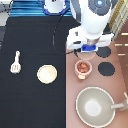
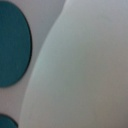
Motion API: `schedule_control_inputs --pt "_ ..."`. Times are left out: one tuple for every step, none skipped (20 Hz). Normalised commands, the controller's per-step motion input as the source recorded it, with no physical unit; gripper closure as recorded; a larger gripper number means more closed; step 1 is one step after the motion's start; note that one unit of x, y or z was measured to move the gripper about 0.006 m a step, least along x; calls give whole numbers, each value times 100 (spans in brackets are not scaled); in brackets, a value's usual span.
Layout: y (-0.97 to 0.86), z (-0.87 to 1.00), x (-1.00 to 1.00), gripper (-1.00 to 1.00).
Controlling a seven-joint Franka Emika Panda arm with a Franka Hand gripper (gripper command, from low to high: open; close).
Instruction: Take the lid off the pot, put the pot on the plate, and use the tool to push the pot to the front of the table.
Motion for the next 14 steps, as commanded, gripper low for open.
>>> schedule_control_inputs --pt "-23 -69 -100 100" --pt "-23 -77 -100 100" --pt "-23 -83 -100 100" --pt "-23 -83 -100 100" --pt "-23 -85 -100 100" --pt "-23 -85 -100 100" --pt "-23 -86 -100 100" --pt "-23 -87 -100 100" --pt "-23 -87 -100 100" --pt "-22 -87 -100 100" --pt "-20 -87 -100 100" --pt "-7 -89 -100 100" --pt "0 -85 -96 100" --pt "11 -79 -78 100"
